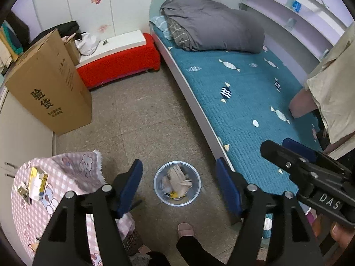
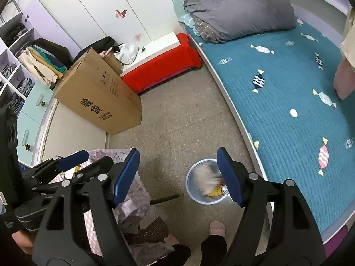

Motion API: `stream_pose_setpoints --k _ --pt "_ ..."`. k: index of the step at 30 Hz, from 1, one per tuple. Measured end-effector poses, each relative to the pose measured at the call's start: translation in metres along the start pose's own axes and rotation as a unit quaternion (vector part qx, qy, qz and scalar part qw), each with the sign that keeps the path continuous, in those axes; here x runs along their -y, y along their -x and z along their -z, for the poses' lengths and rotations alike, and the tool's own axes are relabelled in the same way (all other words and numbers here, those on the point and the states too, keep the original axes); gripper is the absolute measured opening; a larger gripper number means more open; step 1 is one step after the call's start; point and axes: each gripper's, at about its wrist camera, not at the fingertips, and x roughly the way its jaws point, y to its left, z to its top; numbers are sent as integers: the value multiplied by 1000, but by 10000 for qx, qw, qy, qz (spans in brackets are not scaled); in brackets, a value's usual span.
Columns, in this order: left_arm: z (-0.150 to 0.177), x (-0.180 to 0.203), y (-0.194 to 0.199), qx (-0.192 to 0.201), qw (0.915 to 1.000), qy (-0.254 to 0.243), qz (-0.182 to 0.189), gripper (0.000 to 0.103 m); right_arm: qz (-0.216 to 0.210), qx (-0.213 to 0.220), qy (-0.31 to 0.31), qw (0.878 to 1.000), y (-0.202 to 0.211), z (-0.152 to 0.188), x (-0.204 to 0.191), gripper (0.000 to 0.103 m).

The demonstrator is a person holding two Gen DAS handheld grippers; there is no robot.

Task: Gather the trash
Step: 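Carry the tube and paper to the blue bin and release both, then grasp the green leaves with the left tool while the right tool grasps the white dropper bottle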

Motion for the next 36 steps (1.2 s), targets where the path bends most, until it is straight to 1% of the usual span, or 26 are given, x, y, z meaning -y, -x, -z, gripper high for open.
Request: stream_pose_setpoints --k 3,9,14,17,20,23,26,29,33,35,36 --pt "7 -12 5 12 9999 112 -68 69 -51 -56 69 9999 -4 3 -8 71" --pt "22 -50 17 36 9985 478 -253 69 -232 -215 368 9988 -16 11 -44 71" --pt "44 -95 30 41 9949 898 -454 70 -422 -429 687 9958 -32 24 -87 71" --pt "64 -131 39 16 9909 1208 -591 70 -549 -595 909 9926 -45 37 -119 72" --pt "88 -172 47 -35 9848 1572 -740 70 -690 -788 1166 9876 -60 55 -157 72" --pt "116 -217 57 -93 9760 1989 -880 70 -814 -984 1382 9821 -74 75 -192 72" --pt "153 -264 67 -163 9648 2409 -1041 70 -900 -1177 1565 9765 -88 97 -225 72" --pt "181 -299 73 -220 9558 2677 -1199 70 -975 -1373 1760 9699 -102 121 -257 72" --pt "227 -349 80 -326 9408 3096 -1342 70 -1014 -1566 1936 9632 -119 149 -292 72" --pt "245 -370 82 -390 9353 3232 -1387 69 -1023 -1656 1986 9606 -128 162 -310 72" --pt "252 -377 82 -409 9341 3262 -1392 69 -1025 -1684 2011 9595 -131 168 -316 72"
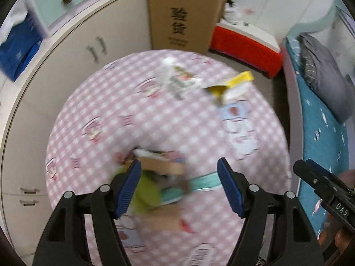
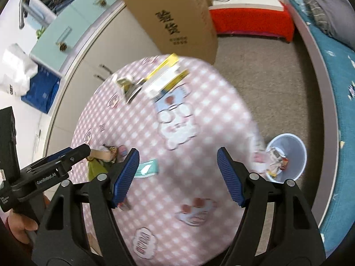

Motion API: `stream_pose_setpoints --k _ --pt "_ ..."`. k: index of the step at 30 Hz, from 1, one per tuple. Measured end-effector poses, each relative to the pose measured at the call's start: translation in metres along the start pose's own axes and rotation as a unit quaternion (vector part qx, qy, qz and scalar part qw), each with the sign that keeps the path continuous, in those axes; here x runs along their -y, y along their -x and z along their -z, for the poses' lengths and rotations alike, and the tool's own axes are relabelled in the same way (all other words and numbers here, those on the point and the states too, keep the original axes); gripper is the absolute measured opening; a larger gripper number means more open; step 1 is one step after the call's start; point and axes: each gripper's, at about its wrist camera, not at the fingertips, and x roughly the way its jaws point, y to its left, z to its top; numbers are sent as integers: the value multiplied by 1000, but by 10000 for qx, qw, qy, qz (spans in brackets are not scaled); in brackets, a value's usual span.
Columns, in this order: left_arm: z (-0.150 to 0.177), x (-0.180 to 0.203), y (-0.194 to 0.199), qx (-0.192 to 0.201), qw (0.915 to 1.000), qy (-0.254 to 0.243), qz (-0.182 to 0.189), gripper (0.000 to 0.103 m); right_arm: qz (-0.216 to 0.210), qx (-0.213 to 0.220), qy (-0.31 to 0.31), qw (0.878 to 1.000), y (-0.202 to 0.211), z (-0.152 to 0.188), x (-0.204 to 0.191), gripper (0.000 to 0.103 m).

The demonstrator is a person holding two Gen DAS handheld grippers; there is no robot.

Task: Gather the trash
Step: 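Grasp the green leaves with the left tool while the right tool grasps the white dropper bottle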

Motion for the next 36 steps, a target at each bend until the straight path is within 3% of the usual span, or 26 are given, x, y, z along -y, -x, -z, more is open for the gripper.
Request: stream_pose_setpoints --k 9,11,14,16,17,26,31,33,36 --pt "9 -58 -34 -348 9993 -130 41 69 8 -218 176 9996 -49 11 -61 72" --pt "10 -62 -43 -430 9988 -188 130 65 1 -263 248 9993 -58 12 -73 72" --pt "13 -64 -54 -580 9974 -330 261 48 -7 -307 353 9989 -68 13 -87 72" --pt "15 -63 -61 -676 9960 -456 364 17 -15 -337 433 9985 -75 13 -97 72" --pt "16 -63 -63 -671 9956 -534 379 11 -27 -359 476 9982 -78 14 -102 72" --pt "14 -86 -32 -240 9972 -589 388 8 -97 -560 964 9937 -108 20 -140 70" --pt "13 -96 -23 -149 9981 -527 277 8 -61 -712 1513 9859 -132 22 -161 56" --pt "13 -99 -20 -110 9984 -506 211 8 -29 -823 1655 9828 -140 24 -164 38" --pt "12 -102 -15 -39 9989 -437 151 8 -10 -891 1899 9777 -145 26 -168 33"
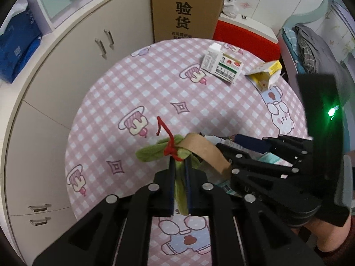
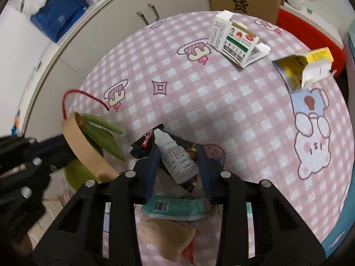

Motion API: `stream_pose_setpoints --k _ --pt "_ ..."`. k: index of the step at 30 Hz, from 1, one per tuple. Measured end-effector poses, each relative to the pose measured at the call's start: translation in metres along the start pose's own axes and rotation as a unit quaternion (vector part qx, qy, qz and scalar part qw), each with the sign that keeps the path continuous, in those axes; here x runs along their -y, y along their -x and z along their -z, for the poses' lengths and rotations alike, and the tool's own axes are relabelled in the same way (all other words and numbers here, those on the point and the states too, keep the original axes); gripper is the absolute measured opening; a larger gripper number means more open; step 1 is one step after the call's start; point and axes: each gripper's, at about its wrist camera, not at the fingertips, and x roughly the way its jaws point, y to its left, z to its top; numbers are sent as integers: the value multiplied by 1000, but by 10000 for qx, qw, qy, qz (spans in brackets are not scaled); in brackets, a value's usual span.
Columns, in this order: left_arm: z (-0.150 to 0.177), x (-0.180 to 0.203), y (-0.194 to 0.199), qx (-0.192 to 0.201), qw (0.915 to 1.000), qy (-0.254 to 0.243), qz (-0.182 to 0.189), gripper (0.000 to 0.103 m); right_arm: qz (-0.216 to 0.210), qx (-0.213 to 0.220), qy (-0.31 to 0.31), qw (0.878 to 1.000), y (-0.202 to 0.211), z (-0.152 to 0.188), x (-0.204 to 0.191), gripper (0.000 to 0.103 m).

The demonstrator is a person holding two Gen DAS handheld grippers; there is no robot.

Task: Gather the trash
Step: 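Grasp the green leaves with the left tool while the right tool grasps the white dropper bottle, then carry the leaves and dropper bottle over the blue bin and open both tools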

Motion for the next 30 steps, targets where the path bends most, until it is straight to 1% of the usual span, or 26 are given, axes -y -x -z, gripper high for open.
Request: stream_pose_setpoints --k 1,2,6,11,15,20,24,30 --pt "0 0 3 35 10000 21 -23 8 -12 -16 63 10000 0 0 -1 31" --pt "-2 0 6 85 9999 41 -55 8 -18 -14 92 10000 2 0 -1 27" --pt "-7 7 21 289 9995 105 -117 7 -36 116 68 9999 18 4 9 24" --pt "-19 29 47 596 9981 118 -140 7 -199 296 -124 9993 47 5 27 24" --pt "-28 59 67 823 9965 66 -103 7 -322 477 -294 9979 78 6 50 24" --pt "-35 109 87 1056 9944 -102 -19 7 -389 722 -491 9954 121 13 91 24" --pt "-41 160 98 1187 9925 -259 94 7 -301 905 -605 9936 154 25 128 24" --pt "-48 247 101 1225 9900 -595 364 7 -37 1100 -929 9896 203 55 204 24"
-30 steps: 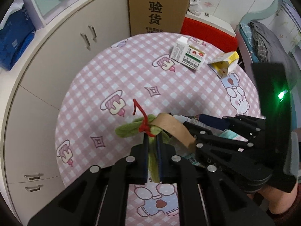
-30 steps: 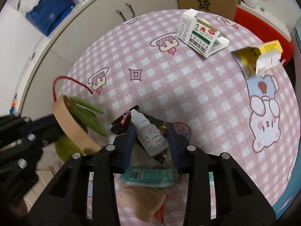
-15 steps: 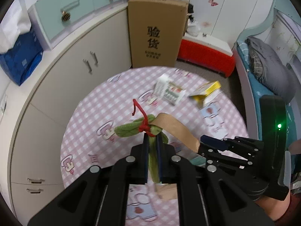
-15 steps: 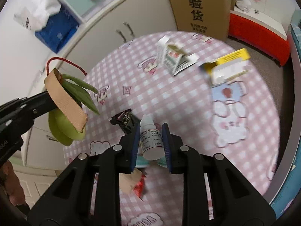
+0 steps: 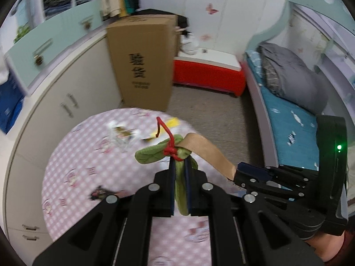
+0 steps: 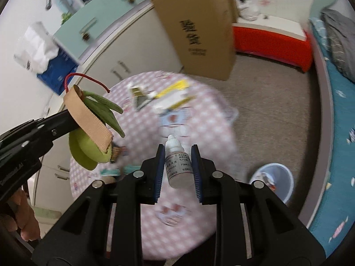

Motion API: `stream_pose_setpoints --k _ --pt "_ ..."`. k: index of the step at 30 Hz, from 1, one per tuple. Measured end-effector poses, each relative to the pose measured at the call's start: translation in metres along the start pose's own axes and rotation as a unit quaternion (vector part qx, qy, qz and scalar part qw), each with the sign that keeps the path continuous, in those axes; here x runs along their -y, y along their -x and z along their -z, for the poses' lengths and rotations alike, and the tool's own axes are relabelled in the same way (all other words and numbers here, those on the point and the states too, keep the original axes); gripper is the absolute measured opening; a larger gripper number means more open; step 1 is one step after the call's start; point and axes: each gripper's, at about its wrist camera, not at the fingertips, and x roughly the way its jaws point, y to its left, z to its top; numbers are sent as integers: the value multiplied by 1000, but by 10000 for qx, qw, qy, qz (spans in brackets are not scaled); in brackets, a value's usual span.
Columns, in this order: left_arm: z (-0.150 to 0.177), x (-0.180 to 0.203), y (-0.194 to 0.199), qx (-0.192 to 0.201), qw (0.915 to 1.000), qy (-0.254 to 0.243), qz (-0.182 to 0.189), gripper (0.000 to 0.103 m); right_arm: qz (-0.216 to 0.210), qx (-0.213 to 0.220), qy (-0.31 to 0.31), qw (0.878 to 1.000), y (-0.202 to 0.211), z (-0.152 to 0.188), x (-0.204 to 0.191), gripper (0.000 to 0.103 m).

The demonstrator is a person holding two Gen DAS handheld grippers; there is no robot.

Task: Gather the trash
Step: 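Carry the leaves and dropper bottle over the blue bin and open both tools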

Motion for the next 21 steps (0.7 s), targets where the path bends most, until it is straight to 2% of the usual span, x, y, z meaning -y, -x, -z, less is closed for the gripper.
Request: stream_pose_setpoints --k 6,12,17,18,20,21 --pt "-7 88 -11 -39 9986 -364 373 7 307 156 -386 9987 46 14 73 24" --pt "-7 147 -26 -168 9957 -654 627 7 549 273 -778 9951 76 30 130 24" --pt "-8 178 -37 -293 9933 -847 726 7 634 434 -1102 9909 91 41 160 27" --pt "-8 184 -40 -333 9927 -883 751 7 652 465 -1190 9897 94 43 168 39" --pt "-7 196 -44 -387 9916 -958 777 7 781 534 -1289 9871 99 47 176 56" --pt "-6 202 -46 -409 9909 -1015 785 7 800 546 -1306 9867 101 49 179 56"
